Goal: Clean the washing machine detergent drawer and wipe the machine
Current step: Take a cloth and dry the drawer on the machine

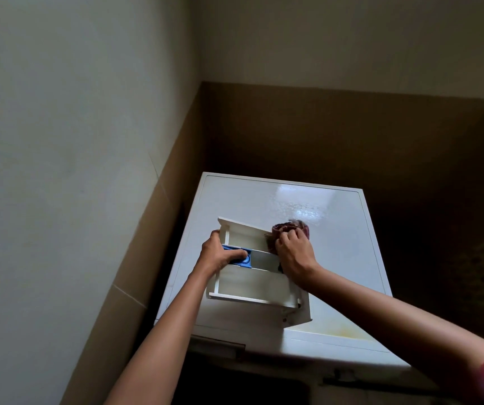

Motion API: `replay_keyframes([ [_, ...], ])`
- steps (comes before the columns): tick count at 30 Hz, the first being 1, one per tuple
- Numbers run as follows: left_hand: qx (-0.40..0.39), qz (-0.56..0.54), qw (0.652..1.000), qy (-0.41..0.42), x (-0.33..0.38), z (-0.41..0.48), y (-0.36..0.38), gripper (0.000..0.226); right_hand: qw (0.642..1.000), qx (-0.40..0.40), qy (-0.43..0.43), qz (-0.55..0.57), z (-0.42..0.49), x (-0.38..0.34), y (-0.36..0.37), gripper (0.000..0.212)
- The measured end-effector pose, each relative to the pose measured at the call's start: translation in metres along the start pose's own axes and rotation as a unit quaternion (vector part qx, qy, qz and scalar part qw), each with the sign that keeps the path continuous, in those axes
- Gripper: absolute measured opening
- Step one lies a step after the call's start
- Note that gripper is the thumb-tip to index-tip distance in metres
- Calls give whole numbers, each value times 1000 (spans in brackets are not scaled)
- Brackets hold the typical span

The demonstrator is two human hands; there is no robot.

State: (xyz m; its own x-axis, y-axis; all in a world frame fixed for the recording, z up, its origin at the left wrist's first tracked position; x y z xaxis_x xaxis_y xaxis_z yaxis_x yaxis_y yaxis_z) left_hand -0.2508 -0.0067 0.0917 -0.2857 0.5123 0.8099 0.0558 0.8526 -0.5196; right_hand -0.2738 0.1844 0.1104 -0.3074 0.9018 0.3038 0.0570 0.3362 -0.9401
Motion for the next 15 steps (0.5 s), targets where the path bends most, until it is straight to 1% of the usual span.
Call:
replay_keyframes([
  [1, 1, 0, 1000, -2, 1, -1, 0, 103, 1000, 6, 7, 8, -2, 0, 2, 30],
  [4, 10, -3, 1000, -5, 4, -5, 0, 111, 998, -49, 36, 10, -11, -2, 1, 49],
  [5, 16, -7, 1000, -3, 4, -6, 1, 112, 999, -25, 47, 7, -11, -2, 3, 51],
  [7, 28, -15, 1000, 3, 4, -8, 2, 110, 997, -23, 72, 25, -12, -3, 7, 46],
  [9, 38, -22, 999, 12, 5, -9, 3, 102, 998, -15, 66, 19, -23, -7, -1, 30],
  [10, 45, -25, 999, 14, 6, -9, 4, 98, 997, 18, 66, 22, -24, -7, 0, 24],
  [11, 51, -27, 998, 17, 6, -9, 5, 95, 997, 52, 52, 40, -25, -6, 7, 29],
  [12, 56, -30, 998, 18, 6, -9, 6, 93, 996, 55, 40, 65, -29, -6, 11, 36],
  [14, 62, -32, 997, 23, 8, -9, 8, 92, 995, 27, 47, 79, -37, -4, 11, 51],
  [15, 64, -33, 997, 25, 9, -9, 9, 91, 994, 4, 58, 91, -41, -2, 11, 53],
])
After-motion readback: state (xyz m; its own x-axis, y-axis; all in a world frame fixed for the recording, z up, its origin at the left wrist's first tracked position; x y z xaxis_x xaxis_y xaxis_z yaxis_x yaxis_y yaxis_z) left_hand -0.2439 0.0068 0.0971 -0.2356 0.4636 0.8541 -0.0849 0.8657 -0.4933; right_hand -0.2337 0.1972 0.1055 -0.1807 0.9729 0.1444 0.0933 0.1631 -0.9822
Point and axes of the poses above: each hand's wrist, its own z-axis towards the middle knuckle, its own y-axis out of the palm, x = y × z, the point moved 3 cm from there along z, towards the middle knuckle, and after that the axes turned 10 degrees about y, right-handed, at the moved point
